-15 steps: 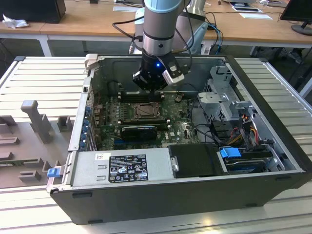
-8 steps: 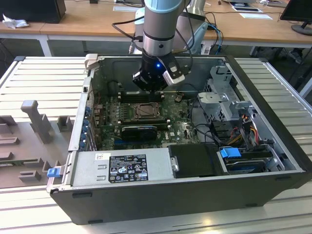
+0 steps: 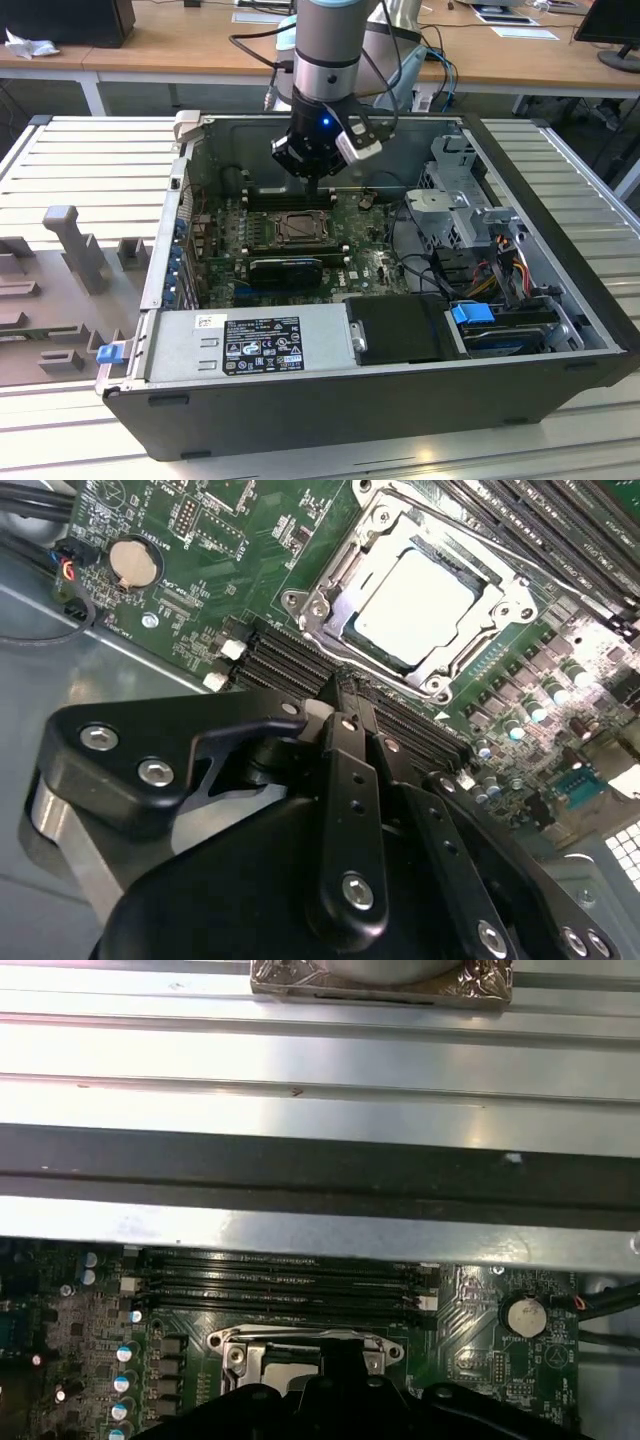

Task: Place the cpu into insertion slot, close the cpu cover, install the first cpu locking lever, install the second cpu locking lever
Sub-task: 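Install the second cpu locking lever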

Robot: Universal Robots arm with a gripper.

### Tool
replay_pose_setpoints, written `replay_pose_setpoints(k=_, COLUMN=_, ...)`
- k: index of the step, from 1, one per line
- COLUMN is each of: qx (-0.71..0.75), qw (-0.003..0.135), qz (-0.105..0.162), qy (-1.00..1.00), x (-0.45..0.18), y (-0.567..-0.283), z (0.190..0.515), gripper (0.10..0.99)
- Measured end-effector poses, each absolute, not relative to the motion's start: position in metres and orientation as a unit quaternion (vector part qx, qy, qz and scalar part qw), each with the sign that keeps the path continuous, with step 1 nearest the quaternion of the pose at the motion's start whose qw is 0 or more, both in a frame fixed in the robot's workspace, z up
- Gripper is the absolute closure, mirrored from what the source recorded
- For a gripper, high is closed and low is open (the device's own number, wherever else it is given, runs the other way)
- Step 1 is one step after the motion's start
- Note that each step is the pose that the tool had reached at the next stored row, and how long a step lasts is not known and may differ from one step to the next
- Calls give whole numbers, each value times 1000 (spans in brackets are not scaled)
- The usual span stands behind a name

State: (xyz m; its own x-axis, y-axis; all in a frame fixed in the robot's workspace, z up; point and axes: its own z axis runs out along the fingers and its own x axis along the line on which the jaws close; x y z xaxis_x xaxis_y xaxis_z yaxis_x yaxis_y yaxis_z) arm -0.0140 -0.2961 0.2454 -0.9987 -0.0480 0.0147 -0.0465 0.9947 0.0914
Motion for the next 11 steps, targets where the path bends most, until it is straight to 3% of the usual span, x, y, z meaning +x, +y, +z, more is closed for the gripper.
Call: replay_pose_setpoints(k=11, qx=24, qw=8, qz=-45, qy=-999, x=-14, y=-323, z=245, gripper=980)
